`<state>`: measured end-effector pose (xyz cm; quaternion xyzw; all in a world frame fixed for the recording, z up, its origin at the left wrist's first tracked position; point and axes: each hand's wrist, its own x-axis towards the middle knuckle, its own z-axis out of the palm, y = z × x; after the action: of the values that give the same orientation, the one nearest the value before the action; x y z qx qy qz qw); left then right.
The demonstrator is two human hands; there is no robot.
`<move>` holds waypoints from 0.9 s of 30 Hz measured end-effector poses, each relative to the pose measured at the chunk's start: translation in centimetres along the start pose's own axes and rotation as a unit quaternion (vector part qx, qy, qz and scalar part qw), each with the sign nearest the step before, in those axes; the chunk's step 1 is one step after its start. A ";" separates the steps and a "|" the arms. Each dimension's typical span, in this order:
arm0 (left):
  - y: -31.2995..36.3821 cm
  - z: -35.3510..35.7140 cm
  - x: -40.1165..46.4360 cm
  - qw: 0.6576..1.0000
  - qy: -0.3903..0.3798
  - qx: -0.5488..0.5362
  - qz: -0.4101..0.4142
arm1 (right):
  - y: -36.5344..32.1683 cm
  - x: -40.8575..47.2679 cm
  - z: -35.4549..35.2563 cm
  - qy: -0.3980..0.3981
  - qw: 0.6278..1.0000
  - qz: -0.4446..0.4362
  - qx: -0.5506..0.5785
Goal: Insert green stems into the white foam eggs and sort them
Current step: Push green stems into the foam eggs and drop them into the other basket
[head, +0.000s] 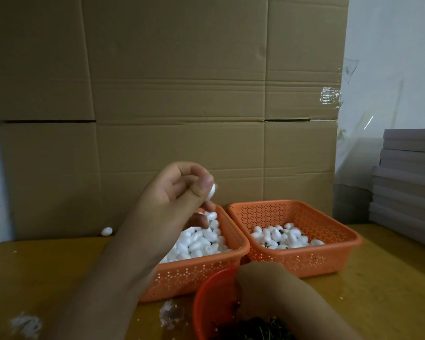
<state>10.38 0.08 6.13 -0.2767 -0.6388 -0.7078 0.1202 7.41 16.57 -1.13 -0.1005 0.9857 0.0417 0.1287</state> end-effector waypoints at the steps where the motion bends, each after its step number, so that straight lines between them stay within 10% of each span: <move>1: -0.1 -0.1 0.0 1.000 -0.003 -0.022 -0.008 | 0.0 0.1 0.1 -0.005 1.000 0.000 -0.010; 27: 0.7 -0.2 -0.1 0.985 -0.051 -0.156 -0.047 | 0.1 1.9 2.2 0.056 0.997 -0.036 0.039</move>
<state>10.76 -0.21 6.66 -0.2973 -0.5383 -0.7885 0.0093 6.09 16.57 -3.73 -0.1335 0.9879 -0.0068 0.0782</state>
